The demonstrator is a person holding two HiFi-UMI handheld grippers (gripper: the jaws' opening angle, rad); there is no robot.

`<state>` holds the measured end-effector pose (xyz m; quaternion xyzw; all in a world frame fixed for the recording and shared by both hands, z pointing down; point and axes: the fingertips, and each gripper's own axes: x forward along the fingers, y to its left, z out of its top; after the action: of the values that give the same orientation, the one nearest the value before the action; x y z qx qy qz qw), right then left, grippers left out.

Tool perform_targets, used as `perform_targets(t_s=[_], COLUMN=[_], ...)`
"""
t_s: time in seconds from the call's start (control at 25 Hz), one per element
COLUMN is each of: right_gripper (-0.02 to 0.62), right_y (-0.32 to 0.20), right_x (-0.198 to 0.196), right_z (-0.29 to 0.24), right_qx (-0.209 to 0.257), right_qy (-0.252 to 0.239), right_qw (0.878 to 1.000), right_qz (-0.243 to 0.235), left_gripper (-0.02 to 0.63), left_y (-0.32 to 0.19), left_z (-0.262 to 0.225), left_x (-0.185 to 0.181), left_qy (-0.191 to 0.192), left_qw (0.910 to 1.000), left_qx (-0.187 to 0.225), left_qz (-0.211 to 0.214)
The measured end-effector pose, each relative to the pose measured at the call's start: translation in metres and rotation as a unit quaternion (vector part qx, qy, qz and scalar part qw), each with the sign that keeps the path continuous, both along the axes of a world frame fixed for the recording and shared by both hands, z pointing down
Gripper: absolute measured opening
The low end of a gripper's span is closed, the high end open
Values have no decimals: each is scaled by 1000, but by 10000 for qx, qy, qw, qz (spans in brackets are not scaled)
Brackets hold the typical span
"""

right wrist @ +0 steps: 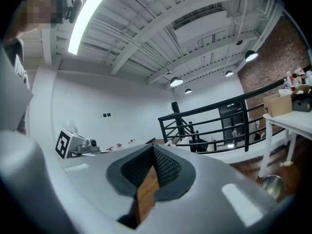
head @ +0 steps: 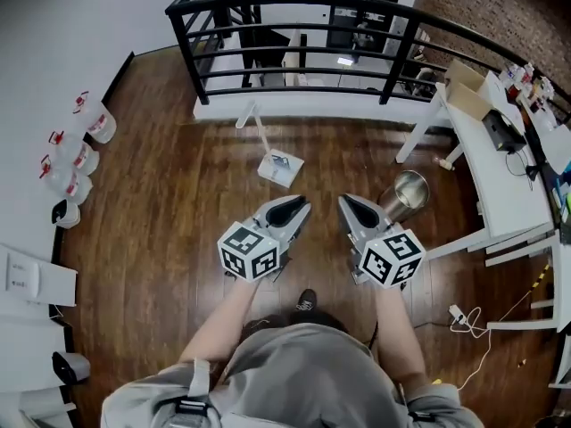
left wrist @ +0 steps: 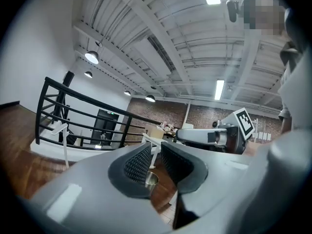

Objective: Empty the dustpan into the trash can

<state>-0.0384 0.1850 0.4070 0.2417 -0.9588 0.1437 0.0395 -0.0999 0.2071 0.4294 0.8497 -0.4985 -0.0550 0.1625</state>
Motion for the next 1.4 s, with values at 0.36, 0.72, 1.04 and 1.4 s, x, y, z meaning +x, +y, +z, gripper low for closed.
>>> perform_targets(t_s=[0.36, 0.72, 1.04, 1.4], right_gripper=[-2, -2, -2, -2], right_y=[-141, -253, -329, -370], right_x=[-49, -121, -162, -192], right_z=[-11, 4, -1, 12], right_qx=[104, -35, 73, -86], right_qy=[-51, 226, 281, 418], right_qw=[9995, 9991, 9984, 9888], right_qz=[-283, -369, -486, -1428], left_gripper=[40, 26, 26, 26], left_y=[-134, -249, -326, -362], left_z=[10, 35, 32, 88], left_x=[-56, -121, -173, -205], left_qy=[-169, -33, -363, -422], left_qw=[9978, 9970, 9914, 9670], left_qx=[-190, -424, -304, -883], left_qz=[-613, -648, -1220, -2353])
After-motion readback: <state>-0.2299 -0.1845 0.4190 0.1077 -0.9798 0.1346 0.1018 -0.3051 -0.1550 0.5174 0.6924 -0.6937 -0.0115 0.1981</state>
